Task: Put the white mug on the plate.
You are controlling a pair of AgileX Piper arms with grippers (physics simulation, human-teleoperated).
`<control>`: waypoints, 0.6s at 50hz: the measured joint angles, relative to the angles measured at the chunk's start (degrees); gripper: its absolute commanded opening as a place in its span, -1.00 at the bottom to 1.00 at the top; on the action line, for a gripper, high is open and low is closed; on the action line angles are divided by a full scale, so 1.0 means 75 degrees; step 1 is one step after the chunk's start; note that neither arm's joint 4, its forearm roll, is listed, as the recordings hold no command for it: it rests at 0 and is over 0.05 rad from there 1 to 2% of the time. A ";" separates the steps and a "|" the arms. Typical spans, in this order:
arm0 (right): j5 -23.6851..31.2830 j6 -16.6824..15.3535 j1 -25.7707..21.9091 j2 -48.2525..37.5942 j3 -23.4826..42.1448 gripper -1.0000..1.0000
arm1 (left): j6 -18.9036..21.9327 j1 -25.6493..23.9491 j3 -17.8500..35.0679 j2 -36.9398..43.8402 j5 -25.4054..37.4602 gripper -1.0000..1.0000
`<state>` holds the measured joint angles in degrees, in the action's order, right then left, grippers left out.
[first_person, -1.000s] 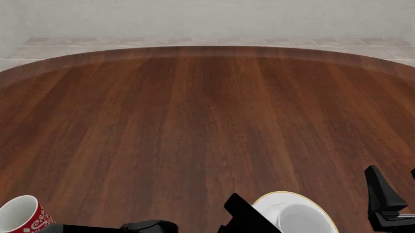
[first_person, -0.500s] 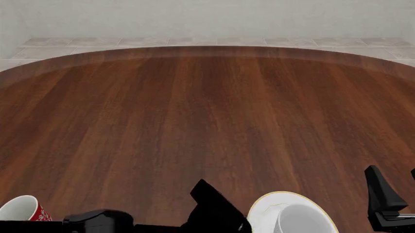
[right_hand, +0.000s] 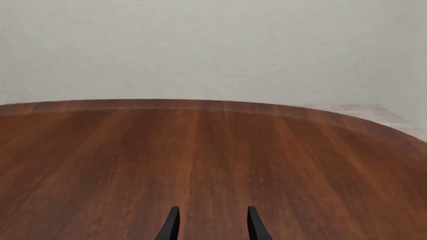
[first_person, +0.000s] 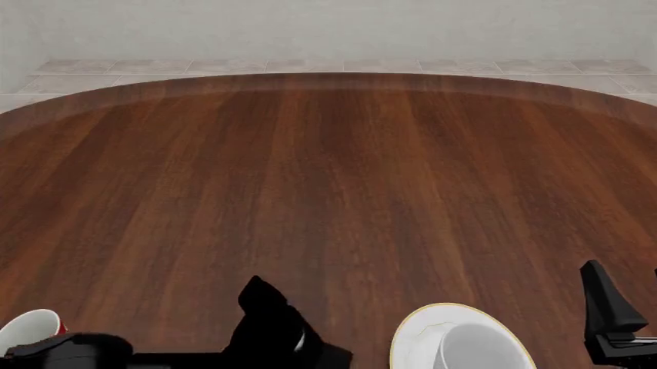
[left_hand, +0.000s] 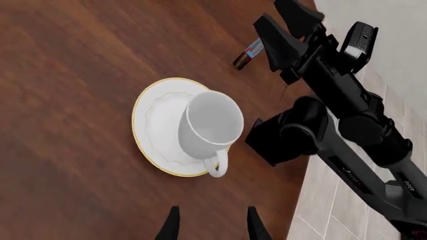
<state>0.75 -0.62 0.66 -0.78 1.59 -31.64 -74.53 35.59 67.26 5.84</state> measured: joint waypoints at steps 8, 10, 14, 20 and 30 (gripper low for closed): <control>-0.0099 0.0148 0.0103 0.0042 0.0063 1.00 | 0.0002 0.0134 -0.0340 -0.0448 -0.0014 1.00; -0.0146 0.0230 0.0122 0.0053 0.0095 1.00 | -0.0003 0.0164 -0.0426 -0.0559 -0.0021 1.00; -0.0237 0.0369 0.0141 0.0070 0.0162 1.00 | -0.0014 0.0211 -0.0574 -0.0759 -0.0030 1.00; -0.0368 0.0545 0.0125 0.0085 0.0270 1.00 | -0.0033 0.0276 -0.0786 -0.1064 -0.0043 1.00; -0.0560 0.0953 0.0091 0.0096 0.0500 1.00 | 0.0015 0.0438 -0.1134 -0.1643 -0.0031 1.00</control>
<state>-3.45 6.53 1.34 -0.05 5.33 -31.53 -71.24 27.09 54.94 5.61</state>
